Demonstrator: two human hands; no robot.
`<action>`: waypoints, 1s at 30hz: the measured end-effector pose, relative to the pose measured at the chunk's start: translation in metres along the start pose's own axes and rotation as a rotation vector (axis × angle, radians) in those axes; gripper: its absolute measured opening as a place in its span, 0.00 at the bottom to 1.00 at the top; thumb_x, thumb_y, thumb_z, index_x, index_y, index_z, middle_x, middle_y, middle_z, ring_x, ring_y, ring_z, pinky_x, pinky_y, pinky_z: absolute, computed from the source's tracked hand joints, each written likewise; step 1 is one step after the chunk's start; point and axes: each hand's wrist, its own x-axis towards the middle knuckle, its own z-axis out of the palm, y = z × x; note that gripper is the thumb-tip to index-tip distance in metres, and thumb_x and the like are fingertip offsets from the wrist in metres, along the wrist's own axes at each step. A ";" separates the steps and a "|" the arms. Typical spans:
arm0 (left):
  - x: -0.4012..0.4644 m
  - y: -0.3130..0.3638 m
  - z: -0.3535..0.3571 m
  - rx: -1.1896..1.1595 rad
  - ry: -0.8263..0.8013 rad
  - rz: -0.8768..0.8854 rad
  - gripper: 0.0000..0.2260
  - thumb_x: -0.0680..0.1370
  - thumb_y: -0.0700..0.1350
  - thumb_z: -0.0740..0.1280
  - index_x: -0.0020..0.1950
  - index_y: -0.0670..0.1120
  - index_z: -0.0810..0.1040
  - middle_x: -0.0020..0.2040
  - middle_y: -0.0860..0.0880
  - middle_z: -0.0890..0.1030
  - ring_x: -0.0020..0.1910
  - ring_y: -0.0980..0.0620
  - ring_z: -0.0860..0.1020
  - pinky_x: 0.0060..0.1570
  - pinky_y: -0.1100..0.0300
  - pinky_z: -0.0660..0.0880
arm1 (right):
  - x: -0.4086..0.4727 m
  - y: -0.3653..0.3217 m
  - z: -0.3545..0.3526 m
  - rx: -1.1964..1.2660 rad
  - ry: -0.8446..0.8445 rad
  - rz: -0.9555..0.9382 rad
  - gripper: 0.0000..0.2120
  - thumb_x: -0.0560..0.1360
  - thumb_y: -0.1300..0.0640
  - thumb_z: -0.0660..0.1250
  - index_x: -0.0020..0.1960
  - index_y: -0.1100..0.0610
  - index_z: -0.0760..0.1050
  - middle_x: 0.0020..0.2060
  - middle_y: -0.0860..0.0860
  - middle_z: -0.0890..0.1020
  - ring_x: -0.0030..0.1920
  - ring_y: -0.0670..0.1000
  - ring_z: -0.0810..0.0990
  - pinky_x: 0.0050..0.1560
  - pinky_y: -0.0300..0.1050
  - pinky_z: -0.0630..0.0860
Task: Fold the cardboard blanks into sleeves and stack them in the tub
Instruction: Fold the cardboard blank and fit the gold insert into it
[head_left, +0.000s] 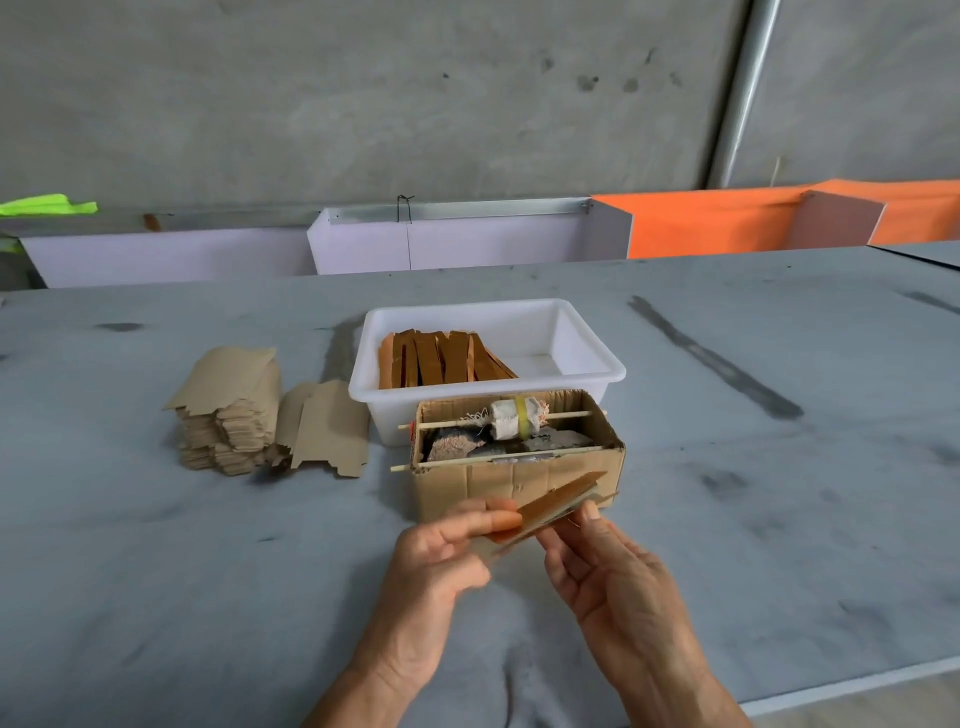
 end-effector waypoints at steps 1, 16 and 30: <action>-0.001 0.000 -0.002 0.021 -0.048 -0.020 0.21 0.55 0.41 0.66 0.46 0.43 0.86 0.54 0.48 0.82 0.59 0.45 0.77 0.61 0.50 0.69 | 0.000 0.000 -0.001 -0.007 0.009 0.003 0.09 0.69 0.59 0.67 0.44 0.64 0.81 0.41 0.60 0.84 0.36 0.53 0.84 0.30 0.38 0.79; 0.008 0.004 0.011 0.234 0.285 -0.199 0.11 0.66 0.32 0.76 0.39 0.47 0.82 0.33 0.50 0.83 0.31 0.57 0.80 0.31 0.66 0.75 | 0.002 0.013 -0.004 0.003 -0.049 0.046 0.07 0.65 0.65 0.68 0.39 0.66 0.83 0.41 0.61 0.84 0.37 0.52 0.84 0.40 0.41 0.82; 0.011 0.014 0.006 0.340 0.115 -0.147 0.12 0.70 0.29 0.71 0.45 0.46 0.81 0.41 0.45 0.84 0.39 0.54 0.82 0.41 0.63 0.79 | 0.003 0.019 0.000 -0.087 -0.050 0.084 0.05 0.62 0.69 0.68 0.36 0.68 0.80 0.34 0.60 0.83 0.31 0.50 0.83 0.31 0.38 0.80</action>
